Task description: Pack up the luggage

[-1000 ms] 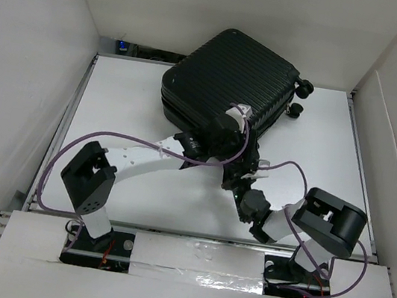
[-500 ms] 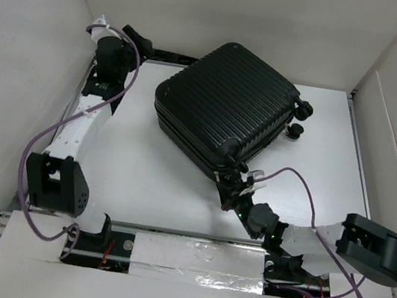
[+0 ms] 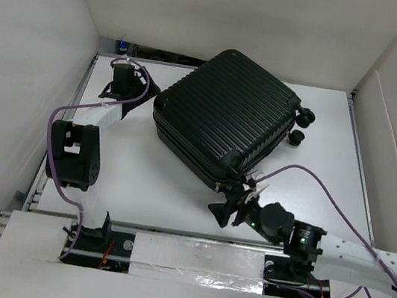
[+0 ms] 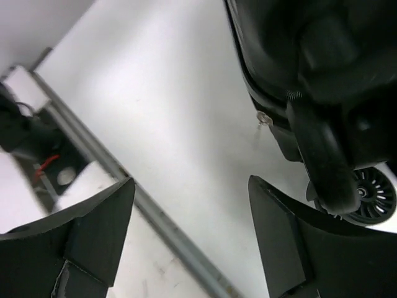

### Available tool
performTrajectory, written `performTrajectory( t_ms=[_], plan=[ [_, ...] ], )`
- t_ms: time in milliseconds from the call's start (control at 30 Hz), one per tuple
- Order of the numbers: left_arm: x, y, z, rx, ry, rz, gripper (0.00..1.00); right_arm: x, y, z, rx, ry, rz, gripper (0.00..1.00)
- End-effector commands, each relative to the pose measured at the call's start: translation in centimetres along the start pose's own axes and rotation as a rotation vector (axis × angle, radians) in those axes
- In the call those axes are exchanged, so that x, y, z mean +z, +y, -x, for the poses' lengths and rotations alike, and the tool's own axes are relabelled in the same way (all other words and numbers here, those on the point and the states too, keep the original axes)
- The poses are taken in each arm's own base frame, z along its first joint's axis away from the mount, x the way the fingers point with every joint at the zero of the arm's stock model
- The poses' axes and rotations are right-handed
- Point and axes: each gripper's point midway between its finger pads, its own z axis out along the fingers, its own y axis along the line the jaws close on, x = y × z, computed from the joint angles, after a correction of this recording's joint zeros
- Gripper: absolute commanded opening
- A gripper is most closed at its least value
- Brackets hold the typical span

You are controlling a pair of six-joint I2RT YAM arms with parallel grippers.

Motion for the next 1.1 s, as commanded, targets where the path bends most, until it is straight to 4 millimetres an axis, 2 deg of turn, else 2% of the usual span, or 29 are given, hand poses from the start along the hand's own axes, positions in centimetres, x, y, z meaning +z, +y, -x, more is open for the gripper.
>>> performTrajectory(
  t_ms=[0,33,67,100,133,167,233,267,333,367,400,433,467,500,533,600,633,667,700,733,767,833,867,933,967,1000,1033,1067],
  plan=[
    [-0.6,-4.5,1.9,0.086,-0.048,-0.119,0.72,-3.0,0.8,2.6,-0.006,0.018,0.034,0.77],
    [-0.5,-4.5,1.7,0.086,-0.046,-0.121,0.72,-4.5,0.7,4.9,0.027,-0.052,0.035,0.7],
    [-0.5,-4.6,1.6,0.082,-0.042,-0.129,0.72,-5.0,-1.2,6.7,0.048,-0.126,-0.057,0.4],
    [-0.5,-4.7,1.7,0.081,-0.044,-0.131,0.72,-5.7,-2.5,7.9,0.066,-0.172,-0.112,0.24],
    [-0.4,-4.6,1.6,0.081,-0.042,-0.132,0.72,-6.3,-4.1,8.9,0.079,-0.208,-0.182,0.13],
    [-0.4,-4.7,1.4,0.084,-0.035,-0.138,0.72,-7.7,-7.1,11.0,0.094,-0.269,-0.327,0.0],
    [-0.3,-4.7,1.3,0.083,-0.032,-0.139,0.71,-8.6,-10.2,12.5,0.082,-0.296,-0.482,0.0],
    [-0.3,-4.6,1.3,0.083,-0.032,-0.139,0.71,-9.5,-12.6,14.3,0.064,-0.327,-0.593,0.0],
    [-0.3,-5.4,0.4,0.098,-0.019,-0.152,0.71,-7.7,-15.2,14.4,0.026,-0.25,-0.678,0.0],
    [-0.3,-5.4,0.6,0.096,-0.029,-0.148,0.71,-6.2,-15.4,14.0,0.004,-0.19,-0.615,0.0],
    [-0.3,-6.1,-0.3,0.103,-0.016,-0.16,0.71,-5.8,-19.1,13.5,0.024,-0.149,-0.703,0.0],
    [-0.4,-6.2,-0.8,0.104,-0.01,-0.161,0.71,-5.3,-20.2,13.4,0.036,-0.139,-0.699,0.0],
    [-0.4,-6.1,-0.9,0.094,-0.014,-0.156,0.71,-4.5,-20.8,14.1,0.043,-0.166,-0.658,0.0],
    [-0.6,-6.7,-1.4,0.088,-0.015,-0.178,0.71,-4.2,-22.1,13.6,0.05,-0.16,-0.667,0.01],
    [-0.8,-6.5,-2.6,0.053,0.003,-0.183,0.71,-4.1,-24.5,13.8,0.075,-0.165,-0.701,0.01],
    [-1.1,-7.2,-3.3,0.022,-0.004,-0.221,0.7,-2.6,-25.4,13.5,0.087,-0.119,-0.634,0.02],
    [-1.2,-7.1,-4.6,0.016,0.016,-0.223,0.7,-1.1,-26.5,13.0,0.099,-0.067,-0.624,0.02],
    [-1.4,-7.3,-5.1,0.0,0.023,-0.228,0.7,-0.5,-26.9,12.7,0.107,-0.03,-0.621,0.01],
    [-1.5,-7.6,-5.5,0.001,0.022,-0.238,0.7,0.2,-27.4,12.7,0.103,-0.014,-0.619,0.0],
    [-1.9,-7.3,-6.3,0.002,0.028,-0.235,0.7,1.1,-27.5,13.6,0.097,-0.02,-0.599,0.0],
    [-2.2,-7.6,-7.1,0.007,0.032,-0.237,0.7,2.7,-27.8,13.3,0.098,0.001,-0.555,0.0],
    [-3.5,-8.2,-7.2,0.01,0.003,-0.258,0.7,4.1,-27.8,14.1,0.087,-0.009,-0.503,0.0],
    [-3.7,-6.9,-8.2,0.007,0.002,-0.229,0.7,5.7,-27.5,15.1,0.075,-0.02,-0.459,0.0],
    [-5.2,-7.2,-8.1,-0.011,-0.033,-0.256,0.69,7.2,-27.3,16.0,0.056,-0.012,-0.423,0.0],
    [-5.6,-6.1,-9.4,-0.022,-0.024,-0.244,0.69,8.8,-27.2,16.8,0.029,0.006,-0.386,0.0],
    [-6.0,-5.6,-9.6,-0.029,-0.031,-0.241,0.69,9.7,-26.9,17.1,0.019,0.014,-0.361,0.0],
    [-7.2,-6.1,-9.4,-0.031,-0.053,-0.268,0.69,10.2,-26.9,17.3,0.016,0.02,-0.348,0.0],
    [-7.4,-4.5,-10.5,-0.037,-0.047,-0.241,0.69,10.8,-26.8,17.5,0.014,0.034,-0.324,0.0]
  ],
)
